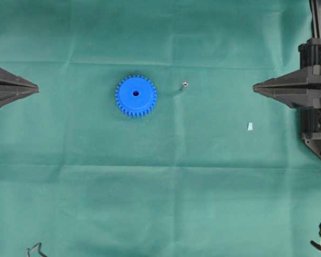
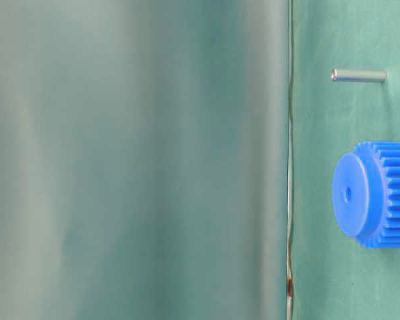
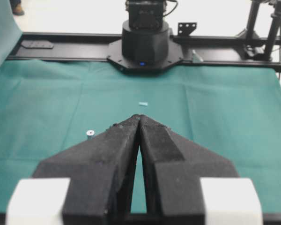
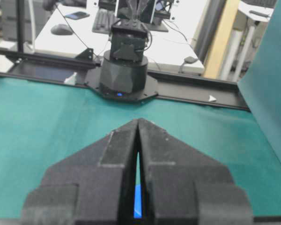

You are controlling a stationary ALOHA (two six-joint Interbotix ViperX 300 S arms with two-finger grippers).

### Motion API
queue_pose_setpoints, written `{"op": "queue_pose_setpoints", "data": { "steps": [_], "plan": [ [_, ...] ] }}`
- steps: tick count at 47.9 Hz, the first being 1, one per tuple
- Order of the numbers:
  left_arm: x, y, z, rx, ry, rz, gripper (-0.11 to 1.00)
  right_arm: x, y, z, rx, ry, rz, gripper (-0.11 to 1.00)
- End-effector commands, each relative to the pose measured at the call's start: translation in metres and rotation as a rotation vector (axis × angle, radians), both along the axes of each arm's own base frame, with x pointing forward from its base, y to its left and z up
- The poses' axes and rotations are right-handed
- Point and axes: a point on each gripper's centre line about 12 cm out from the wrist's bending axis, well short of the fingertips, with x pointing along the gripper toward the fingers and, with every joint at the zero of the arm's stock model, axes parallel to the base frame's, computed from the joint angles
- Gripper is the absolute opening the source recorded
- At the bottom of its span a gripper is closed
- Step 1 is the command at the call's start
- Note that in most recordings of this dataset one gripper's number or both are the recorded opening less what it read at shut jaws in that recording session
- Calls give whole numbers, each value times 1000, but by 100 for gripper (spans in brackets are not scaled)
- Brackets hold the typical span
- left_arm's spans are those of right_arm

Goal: Insert the shaft into the center hole of the gear.
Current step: 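Move the open right gripper left over the silver shaft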

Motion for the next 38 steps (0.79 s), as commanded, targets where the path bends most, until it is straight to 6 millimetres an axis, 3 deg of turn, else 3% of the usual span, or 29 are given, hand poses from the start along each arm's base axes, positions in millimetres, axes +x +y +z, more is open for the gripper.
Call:
{"op": "queue_pose_setpoints", "data": {
  "steps": [1, 21, 30, 34, 38],
  "plan": [
    [3, 0, 14, 9, -21, -3, 0, 2, -1, 3, -6, -3, -4, 3],
    [3, 0, 12, 9, 5, -2, 0, 18, -2, 4, -4, 72, -11, 3],
    [3, 0, 12, 11, 5, -2, 0, 30, -9, -6, 13, 116, -39, 4],
    [3, 0, 12, 12, 5, -2, 0, 36, -13, -11, 28, 133, -58, 14],
    [3, 0, 12, 11, 5, -2, 0, 44, -17, -19, 37, 145, -73, 33]
  ]
}}
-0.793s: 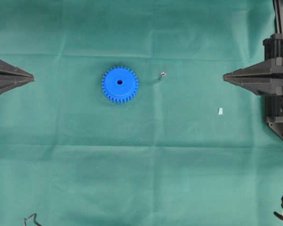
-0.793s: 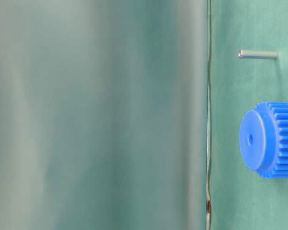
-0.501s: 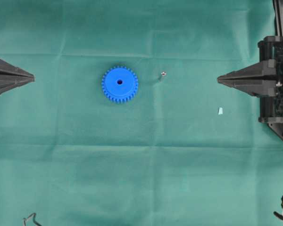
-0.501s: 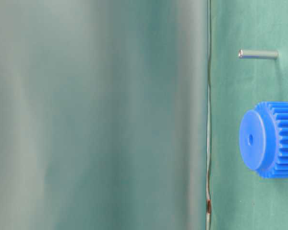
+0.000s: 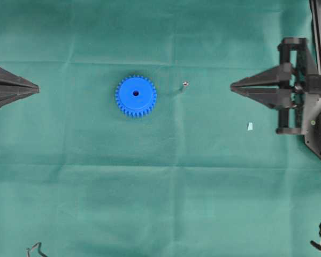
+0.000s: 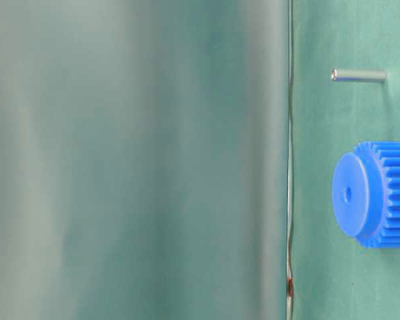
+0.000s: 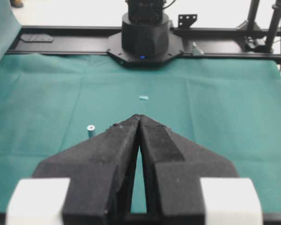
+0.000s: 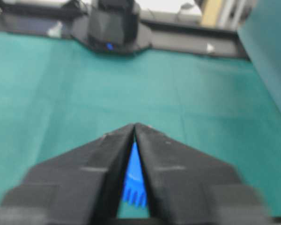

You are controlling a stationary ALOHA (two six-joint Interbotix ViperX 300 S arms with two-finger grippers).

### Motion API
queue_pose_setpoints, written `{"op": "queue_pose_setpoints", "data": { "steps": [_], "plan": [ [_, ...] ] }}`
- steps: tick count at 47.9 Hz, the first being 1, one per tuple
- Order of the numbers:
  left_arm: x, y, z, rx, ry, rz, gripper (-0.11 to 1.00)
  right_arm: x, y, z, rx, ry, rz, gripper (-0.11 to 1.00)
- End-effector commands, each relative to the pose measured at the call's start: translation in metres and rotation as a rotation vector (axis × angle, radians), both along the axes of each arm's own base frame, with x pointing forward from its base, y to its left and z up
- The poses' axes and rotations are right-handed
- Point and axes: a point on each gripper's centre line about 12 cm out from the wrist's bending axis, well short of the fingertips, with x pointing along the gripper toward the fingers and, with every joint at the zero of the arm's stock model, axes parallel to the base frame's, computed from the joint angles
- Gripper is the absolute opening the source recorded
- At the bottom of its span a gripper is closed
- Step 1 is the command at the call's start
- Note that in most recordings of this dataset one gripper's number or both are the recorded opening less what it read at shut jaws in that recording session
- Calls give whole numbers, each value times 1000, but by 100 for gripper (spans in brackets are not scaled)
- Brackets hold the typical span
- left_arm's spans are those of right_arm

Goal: Insert the shaft into the center hole of the gear.
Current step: 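Move the open right gripper left over the silver shaft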

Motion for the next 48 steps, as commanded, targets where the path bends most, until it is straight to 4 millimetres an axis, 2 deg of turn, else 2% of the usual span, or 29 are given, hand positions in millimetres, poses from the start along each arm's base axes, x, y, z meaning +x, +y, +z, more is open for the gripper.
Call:
{"op": "queue_pose_setpoints", "data": {
  "steps": [1, 7, 10, 17, 27, 48],
  "plan": [
    [2, 0, 11, 3, -28, -1, 0, 10, -4, 4, 10, -24, -18, 41],
    [2, 0, 11, 3, -28, -1, 0, 23, -11, -9, 18, 8, -44, 78],
    [2, 0, 11, 5, -28, -1, 0, 30, -16, -18, 26, 32, -64, 87],
    [2, 0, 11, 5, -28, -1, 0, 47, -27, -43, 52, 92, -108, 82],
    [2, 0, 11, 6, -28, -1, 0, 63, -39, -84, 97, 188, -166, 82],
    [3, 0, 9, 9, -18, -1, 0, 77, -49, -137, 150, 282, -242, 81]
  ]
}}
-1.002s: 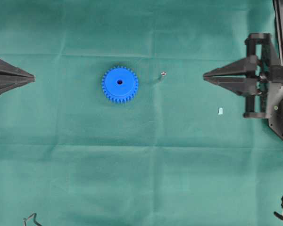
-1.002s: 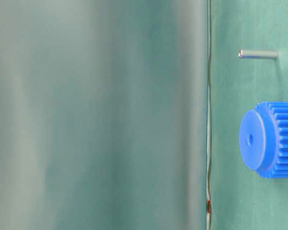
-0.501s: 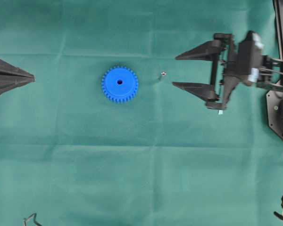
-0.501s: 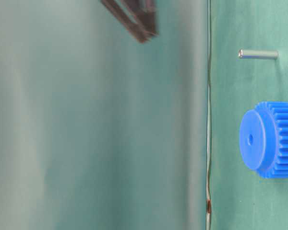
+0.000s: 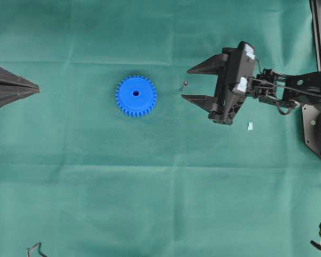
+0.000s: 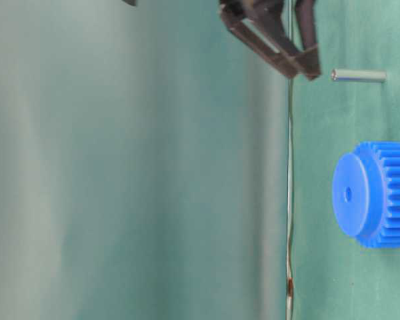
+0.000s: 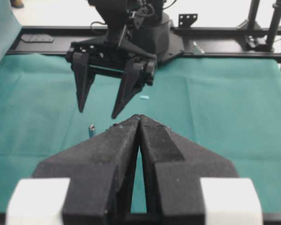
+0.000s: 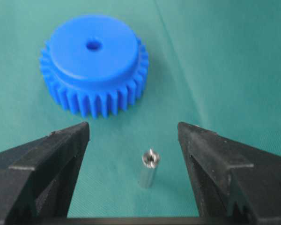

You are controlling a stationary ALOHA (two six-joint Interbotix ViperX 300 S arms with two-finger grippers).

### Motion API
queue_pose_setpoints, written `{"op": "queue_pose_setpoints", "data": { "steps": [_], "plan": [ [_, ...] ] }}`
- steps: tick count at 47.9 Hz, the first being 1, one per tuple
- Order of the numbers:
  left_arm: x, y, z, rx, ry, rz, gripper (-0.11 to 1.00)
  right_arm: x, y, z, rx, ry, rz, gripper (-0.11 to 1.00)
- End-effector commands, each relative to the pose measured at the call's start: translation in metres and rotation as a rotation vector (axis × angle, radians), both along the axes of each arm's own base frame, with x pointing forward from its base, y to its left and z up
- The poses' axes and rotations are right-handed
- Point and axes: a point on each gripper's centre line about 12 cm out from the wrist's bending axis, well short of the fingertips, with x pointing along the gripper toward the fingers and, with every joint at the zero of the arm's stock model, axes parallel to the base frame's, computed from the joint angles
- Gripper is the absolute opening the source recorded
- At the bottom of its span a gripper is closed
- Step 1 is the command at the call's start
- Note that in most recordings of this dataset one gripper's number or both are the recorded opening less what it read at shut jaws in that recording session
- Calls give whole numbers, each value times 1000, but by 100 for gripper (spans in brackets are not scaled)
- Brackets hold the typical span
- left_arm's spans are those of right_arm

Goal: Insert the shaft into the center hole of the gear.
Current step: 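Move the open right gripper left over the silver shaft, then close the right gripper on the upright silver shaft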

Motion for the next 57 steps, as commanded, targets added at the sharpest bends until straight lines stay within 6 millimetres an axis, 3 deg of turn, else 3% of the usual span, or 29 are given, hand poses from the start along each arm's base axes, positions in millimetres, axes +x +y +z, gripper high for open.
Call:
{"op": "queue_pose_setpoints", "data": {
  "steps": [1, 19, 29, 39, 57],
  "plan": [
    [2, 0, 9, 5, -23, -1, 0, 7, -3, 1, 2, -23, -18, 81],
    [2, 0, 9, 5, -21, -1, 0, 12, -6, -17, 18, 27, -36, 76],
    [2, 0, 9, 5, -23, -1, 0, 10, -5, -20, 23, 42, -36, 53],
    [2, 0, 9, 3, -23, -1, 0, 10, -5, -20, 23, 40, -36, 18],
    [3, 0, 9, 3, -20, 0, 0, 11, -6, -18, 25, 33, -39, 17]
  ]
}}
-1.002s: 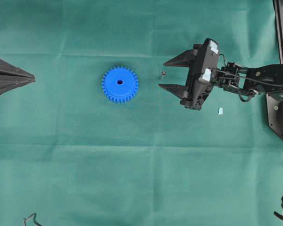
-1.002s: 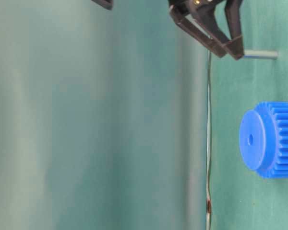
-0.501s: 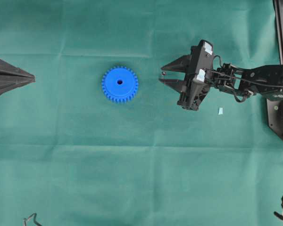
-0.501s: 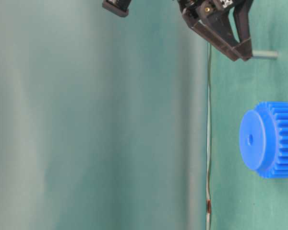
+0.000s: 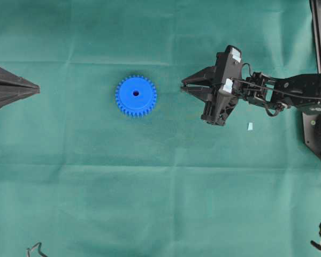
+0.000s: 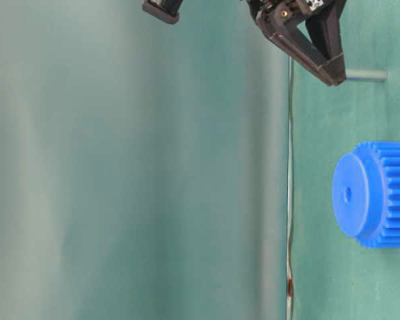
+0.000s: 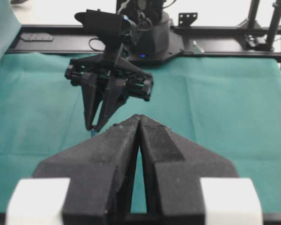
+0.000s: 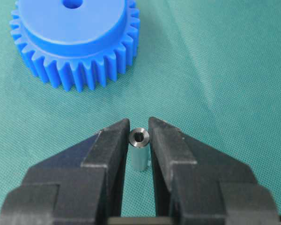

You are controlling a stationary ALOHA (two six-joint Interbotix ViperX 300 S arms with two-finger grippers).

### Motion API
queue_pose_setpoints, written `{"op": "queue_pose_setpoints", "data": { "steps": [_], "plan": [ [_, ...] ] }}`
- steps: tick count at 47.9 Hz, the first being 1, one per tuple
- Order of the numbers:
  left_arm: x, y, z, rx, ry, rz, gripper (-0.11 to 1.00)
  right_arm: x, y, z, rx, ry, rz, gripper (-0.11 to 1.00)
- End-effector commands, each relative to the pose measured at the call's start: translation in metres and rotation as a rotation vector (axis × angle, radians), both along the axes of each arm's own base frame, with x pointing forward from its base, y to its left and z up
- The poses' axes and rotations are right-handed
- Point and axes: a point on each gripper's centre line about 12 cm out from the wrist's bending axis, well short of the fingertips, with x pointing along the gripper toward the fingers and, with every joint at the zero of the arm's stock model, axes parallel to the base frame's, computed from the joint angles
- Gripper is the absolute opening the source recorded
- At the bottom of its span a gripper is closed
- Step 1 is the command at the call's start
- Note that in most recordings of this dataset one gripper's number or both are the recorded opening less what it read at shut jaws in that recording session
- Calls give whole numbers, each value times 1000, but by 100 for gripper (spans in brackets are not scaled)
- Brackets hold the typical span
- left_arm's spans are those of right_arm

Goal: Insert the shaft into the center hole of the gear.
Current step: 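Close the right gripper on the upright silver shaft, then carry the shaft left over the blue gear's center hole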

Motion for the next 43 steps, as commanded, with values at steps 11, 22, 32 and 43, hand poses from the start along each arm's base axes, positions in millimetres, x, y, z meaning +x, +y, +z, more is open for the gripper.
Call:
{"op": "queue_pose_setpoints", "data": {
  "steps": [11, 22, 32, 43],
  "plan": [
    [2, 0, 10, 5, -26, -1, 0, 5, 0, 37, 10, -55, 7, 17],
    [2, 0, 10, 0, -23, 0, 0, 5, 2, 55, 26, -41, 25, 17],
    [2, 0, 10, 2, -23, -1, 0, 5, 2, 54, 29, -34, 25, 17],
    [2, 0, 10, 0, -26, 0, 0, 18, 2, 63, 29, -53, 34, 17]
  ]
}}
